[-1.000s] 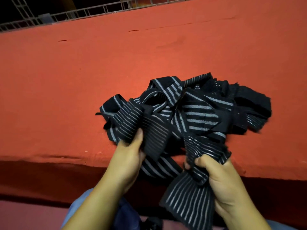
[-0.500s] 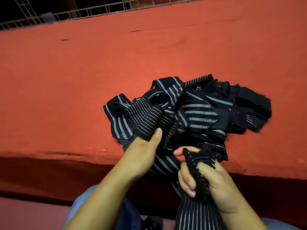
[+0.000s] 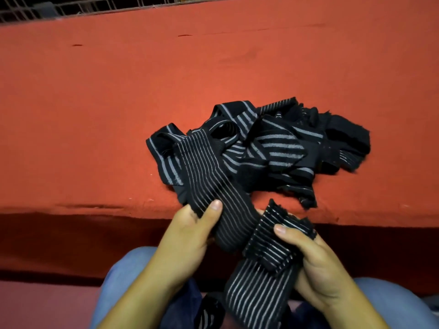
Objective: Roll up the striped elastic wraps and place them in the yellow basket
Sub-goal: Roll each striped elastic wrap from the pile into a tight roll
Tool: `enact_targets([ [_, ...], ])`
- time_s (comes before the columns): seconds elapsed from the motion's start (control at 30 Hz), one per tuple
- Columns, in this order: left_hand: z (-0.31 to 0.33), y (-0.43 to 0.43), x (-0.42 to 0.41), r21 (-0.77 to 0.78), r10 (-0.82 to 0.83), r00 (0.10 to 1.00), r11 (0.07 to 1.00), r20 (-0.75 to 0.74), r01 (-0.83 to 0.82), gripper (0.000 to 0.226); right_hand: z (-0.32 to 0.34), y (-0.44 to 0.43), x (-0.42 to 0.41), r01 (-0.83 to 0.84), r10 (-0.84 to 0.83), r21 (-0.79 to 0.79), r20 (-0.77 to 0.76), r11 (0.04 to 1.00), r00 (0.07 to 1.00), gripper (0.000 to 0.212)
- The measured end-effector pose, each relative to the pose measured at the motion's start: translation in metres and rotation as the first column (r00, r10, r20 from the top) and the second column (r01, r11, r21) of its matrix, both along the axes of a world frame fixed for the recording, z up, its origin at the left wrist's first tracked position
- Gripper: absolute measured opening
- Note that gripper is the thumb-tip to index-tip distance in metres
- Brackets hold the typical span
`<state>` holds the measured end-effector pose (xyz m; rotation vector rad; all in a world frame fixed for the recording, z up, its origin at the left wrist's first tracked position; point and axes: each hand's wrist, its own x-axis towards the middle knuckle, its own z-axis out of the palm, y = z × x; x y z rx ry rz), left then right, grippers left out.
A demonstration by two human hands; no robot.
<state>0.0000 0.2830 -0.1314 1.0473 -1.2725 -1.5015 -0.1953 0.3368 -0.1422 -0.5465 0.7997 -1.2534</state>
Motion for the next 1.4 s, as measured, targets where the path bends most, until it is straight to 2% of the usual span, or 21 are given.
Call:
enact_targets([
  [0.07,-0.011,0.007,0.007,-0.026,-0.099,0.99,0.994,0.103,0.102,0.032,-0.001,0.009,0.0,-0.061,0.061,-0.003,0.097,0.998,0.993,0.079],
  [0.17,-0.022,0.018,0.014,-0.021,-0.182,0.961,0.981,0.209,0.19,0.027,-0.007,0.021,-0.003,-0.161,0.158,-0.004,0.204,0.987,0.966,0.077],
  [0.3,-0.025,0.029,0.017,-0.011,-0.289,0.9,0.951,0.326,0.309,0.02,-0.019,0.029,-0.001,-0.14,0.134,0.046,0.118,0.989,0.984,0.083],
  [0.37,-0.028,0.03,0.018,-0.04,-0.333,0.835,0.92,0.438,0.389,0.019,-0.023,0.029,0.005,-0.097,0.096,0.053,0.024,0.994,0.995,0.075],
  [0.43,-0.03,0.031,0.019,-0.047,-0.371,0.81,0.898,0.455,0.438,0.015,-0.027,0.029,0.009,-0.077,0.079,0.035,-0.067,0.996,0.995,0.058],
  [0.53,-0.028,0.031,0.022,0.043,-0.418,0.86,0.904,0.292,0.425,0.008,-0.031,0.027,0.011,-0.073,0.076,0.026,-0.148,0.997,0.986,0.039],
  [0.6,-0.025,0.029,0.025,0.113,-0.397,0.907,0.916,0.137,0.384,0.024,-0.035,0.026,0.01,-0.075,0.081,0.04,-0.183,0.996,0.98,0.044],
  [0.7,-0.026,0.02,0.025,0.246,-0.174,0.98,0.95,-0.092,0.192,0.038,-0.039,0.026,0.008,-0.109,0.129,0.087,-0.269,0.99,0.954,0.04],
  [0.8,-0.023,0.014,0.021,0.3,-0.046,0.952,0.944,-0.301,0.14,0.04,-0.039,0.027,0.011,-0.229,0.26,0.125,-0.39,0.965,0.883,0.033],
  [0.9,-0.015,0.014,0.019,0.264,-0.025,0.938,0.957,-0.346,0.122,0.03,-0.037,0.027,0.016,-0.297,0.319,0.127,-0.512,0.946,0.797,0.02],
  [1.0,-0.016,0.015,0.023,0.226,-0.012,0.954,0.971,-0.299,0.083,0.032,-0.041,0.027,0.018,-0.295,0.31,0.121,-0.563,0.948,0.766,0.022],
  [1.1,-0.014,0.013,0.023,0.192,-0.003,0.987,0.981,-0.161,0.034,0.023,-0.043,0.025,0.018,-0.22,0.227,0.075,-0.5,0.973,0.836,0.009],
  [1.13,-0.015,0.013,0.022,0.192,-0.003,0.991,0.981,-0.137,0.029,0.027,-0.044,0.024,0.017,-0.179,0.191,0.069,-0.445,0.981,0.875,0.013],
  [1.23,-0.019,0.015,0.018,0.181,-0.053,0.996,0.981,-0.076,0.066,0.031,-0.049,0.025,0.013,-0.085,0.108,0.122,-0.192,0.989,0.976,0.037],
  [1.33,-0.026,0.019,0.018,0.117,-0.235,0.971,0.967,0.053,0.228,0.033,-0.048,0.026,0.01,-0.07,0.068,0.135,0.019,0.988,0.997,0.071],
  [1.4,-0.029,0.023,0.018,0.101,-0.38,0.921,0.923,0.087,0.371,0.049,-0.043,0.024,0.009,-0.077,0.071,0.081,0.073,0.994,0.995,0.068],
])
